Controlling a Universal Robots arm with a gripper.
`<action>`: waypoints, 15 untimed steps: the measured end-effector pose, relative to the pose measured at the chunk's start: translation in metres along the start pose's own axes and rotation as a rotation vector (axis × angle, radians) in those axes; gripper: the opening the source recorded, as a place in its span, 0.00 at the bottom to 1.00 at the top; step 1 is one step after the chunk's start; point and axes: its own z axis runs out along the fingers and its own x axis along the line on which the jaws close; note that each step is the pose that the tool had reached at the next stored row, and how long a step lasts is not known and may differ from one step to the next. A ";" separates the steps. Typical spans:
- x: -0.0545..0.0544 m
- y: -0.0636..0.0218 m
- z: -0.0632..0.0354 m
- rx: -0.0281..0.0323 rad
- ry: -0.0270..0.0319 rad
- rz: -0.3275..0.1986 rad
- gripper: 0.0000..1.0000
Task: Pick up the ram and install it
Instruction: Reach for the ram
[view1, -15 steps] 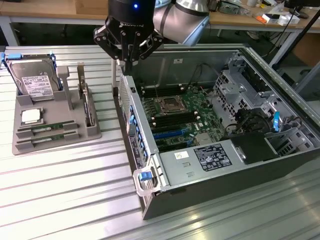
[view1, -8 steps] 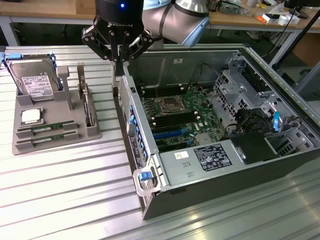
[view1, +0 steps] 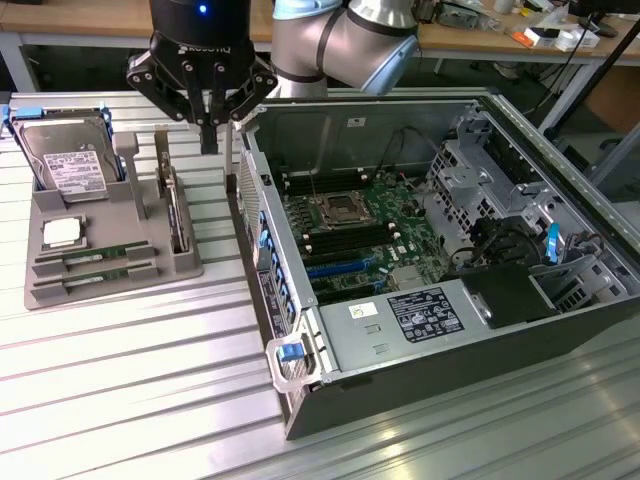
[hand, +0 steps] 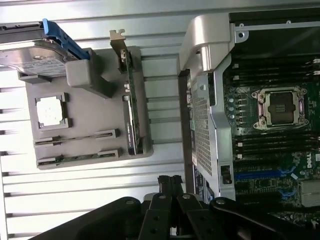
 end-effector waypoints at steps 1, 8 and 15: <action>0.002 -0.0002 -0.0001 0.0000 0.0000 0.000 0.11; 0.018 -0.0014 -0.0005 0.0000 0.0000 0.000 0.11; 0.038 -0.0029 -0.0010 0.0000 0.0000 0.000 0.11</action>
